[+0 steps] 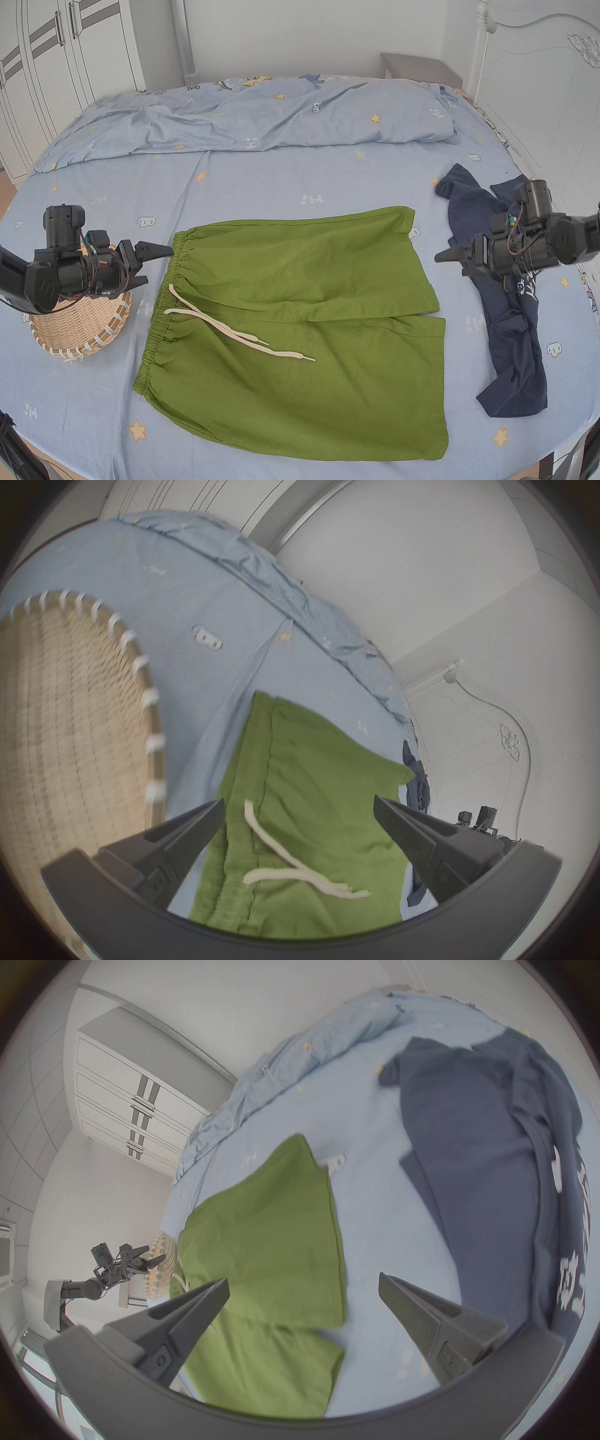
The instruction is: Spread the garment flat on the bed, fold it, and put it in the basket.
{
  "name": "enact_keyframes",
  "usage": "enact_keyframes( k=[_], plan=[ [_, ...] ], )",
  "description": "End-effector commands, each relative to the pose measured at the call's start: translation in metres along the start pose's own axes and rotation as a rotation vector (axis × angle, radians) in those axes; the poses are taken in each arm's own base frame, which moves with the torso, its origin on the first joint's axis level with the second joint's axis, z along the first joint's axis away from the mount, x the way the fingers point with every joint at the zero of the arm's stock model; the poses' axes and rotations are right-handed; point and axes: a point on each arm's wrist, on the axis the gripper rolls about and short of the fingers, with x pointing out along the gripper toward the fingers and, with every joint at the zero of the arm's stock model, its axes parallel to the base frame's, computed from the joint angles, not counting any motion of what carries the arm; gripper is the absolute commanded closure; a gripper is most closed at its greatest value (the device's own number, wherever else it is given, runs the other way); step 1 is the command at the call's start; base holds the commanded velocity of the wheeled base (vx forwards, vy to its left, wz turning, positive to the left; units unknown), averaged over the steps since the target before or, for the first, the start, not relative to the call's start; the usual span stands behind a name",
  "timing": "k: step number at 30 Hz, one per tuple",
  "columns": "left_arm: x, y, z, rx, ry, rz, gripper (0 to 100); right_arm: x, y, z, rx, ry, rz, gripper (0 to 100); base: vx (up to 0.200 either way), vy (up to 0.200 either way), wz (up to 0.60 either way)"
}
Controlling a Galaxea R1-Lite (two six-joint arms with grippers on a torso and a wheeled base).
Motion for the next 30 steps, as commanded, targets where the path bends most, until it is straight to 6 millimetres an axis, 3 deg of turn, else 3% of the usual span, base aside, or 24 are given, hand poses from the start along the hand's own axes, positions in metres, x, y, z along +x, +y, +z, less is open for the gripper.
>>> enact_keyframes(
  k=[1,7,10,19,30],
  plan=[
    [-0.071,0.018,-0.081,-0.146,0.158,-0.011,0,-0.070,0.012,-0.110,0.041,0.043,0.052,0,0.000,0.000,0.00],
    [-0.081,0.039,-0.123,-0.063,0.273,0.038,0,-0.077,0.013,-0.127,0.027,0.026,0.059,0,0.000,0.000,0.00],
    [-0.088,0.051,-0.128,-0.053,0.276,0.043,0,-0.076,0.013,-0.128,0.026,0.031,0.061,0,0.000,0.000,0.00],
    [-0.094,0.058,-0.129,-0.048,0.271,0.008,0,-0.073,0.012,-0.135,0.034,0.059,0.062,0,0.000,0.000,0.00],
    [-0.083,0.073,-0.141,-0.033,0.353,0.015,0,-0.072,0.012,-0.136,0.035,0.064,0.061,0,0.000,0.000,0.00]
  ],
)
